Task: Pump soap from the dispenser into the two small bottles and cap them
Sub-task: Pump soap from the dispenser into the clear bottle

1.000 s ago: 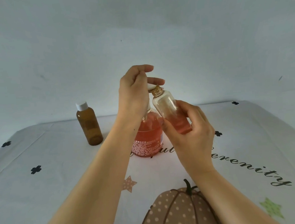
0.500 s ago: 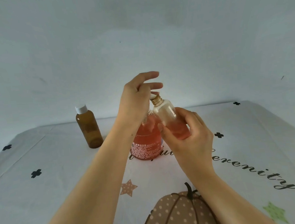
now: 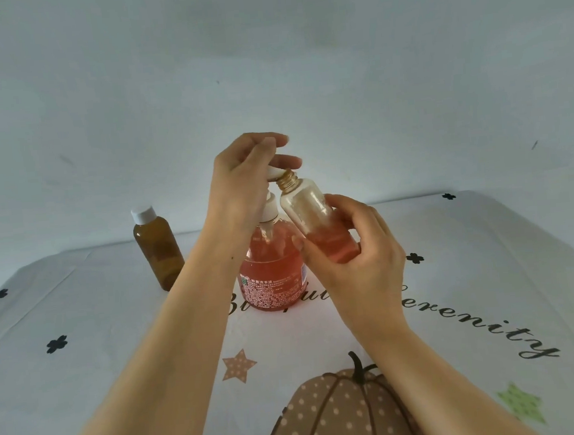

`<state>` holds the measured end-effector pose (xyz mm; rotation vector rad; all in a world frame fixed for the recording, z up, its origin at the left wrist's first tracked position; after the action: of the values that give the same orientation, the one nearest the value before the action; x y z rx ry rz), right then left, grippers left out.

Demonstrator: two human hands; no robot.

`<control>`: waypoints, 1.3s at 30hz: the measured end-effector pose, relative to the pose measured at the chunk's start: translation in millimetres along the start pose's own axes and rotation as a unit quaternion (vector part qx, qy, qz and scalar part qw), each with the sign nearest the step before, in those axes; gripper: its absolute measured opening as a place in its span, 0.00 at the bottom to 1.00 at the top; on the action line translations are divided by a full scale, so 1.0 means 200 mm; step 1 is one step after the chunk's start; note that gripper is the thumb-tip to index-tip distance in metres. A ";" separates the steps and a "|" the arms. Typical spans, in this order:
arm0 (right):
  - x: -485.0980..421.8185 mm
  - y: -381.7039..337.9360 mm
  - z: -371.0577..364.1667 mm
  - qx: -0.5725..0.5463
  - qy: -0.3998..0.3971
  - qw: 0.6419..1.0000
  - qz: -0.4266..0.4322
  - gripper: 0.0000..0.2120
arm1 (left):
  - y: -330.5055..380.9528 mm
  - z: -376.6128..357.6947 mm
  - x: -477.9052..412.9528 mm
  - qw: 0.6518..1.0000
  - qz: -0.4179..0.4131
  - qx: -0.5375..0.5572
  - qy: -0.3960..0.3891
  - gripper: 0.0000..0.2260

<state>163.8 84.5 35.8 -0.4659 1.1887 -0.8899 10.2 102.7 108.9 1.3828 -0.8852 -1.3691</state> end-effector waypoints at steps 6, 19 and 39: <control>0.00 0.00 -0.01 -0.015 -0.012 1.000 -0.007 0.23 | -0.01 -0.01 0.00 1.000 -0.002 -0.008 0.001 0.15; 0.02 0.04 -0.02 0.002 -0.014 0.999 -0.044 0.22 | -0.03 -0.04 -0.02 0.994 -0.032 -0.094 -0.037 0.18; -0.01 0.00 -0.03 -0.048 -0.039 0.997 -0.037 0.21 | -0.05 0.01 0.05 0.998 0.022 -0.008 0.061 0.09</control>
<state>159.0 86.3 34.8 -0.6213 1.1521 -0.8727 7.7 95.2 96.7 1.4107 -0.8175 -1.2428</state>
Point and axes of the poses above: each hand's wrist, its own x-axis away from the middle knuckle, its own z-axis out of the back of the hand, y = z × x, the point moved 7 cm from there along -x, towards the middle knuckle, and after that the axes turned 13 degrees about -y, right-handed, at the moved point
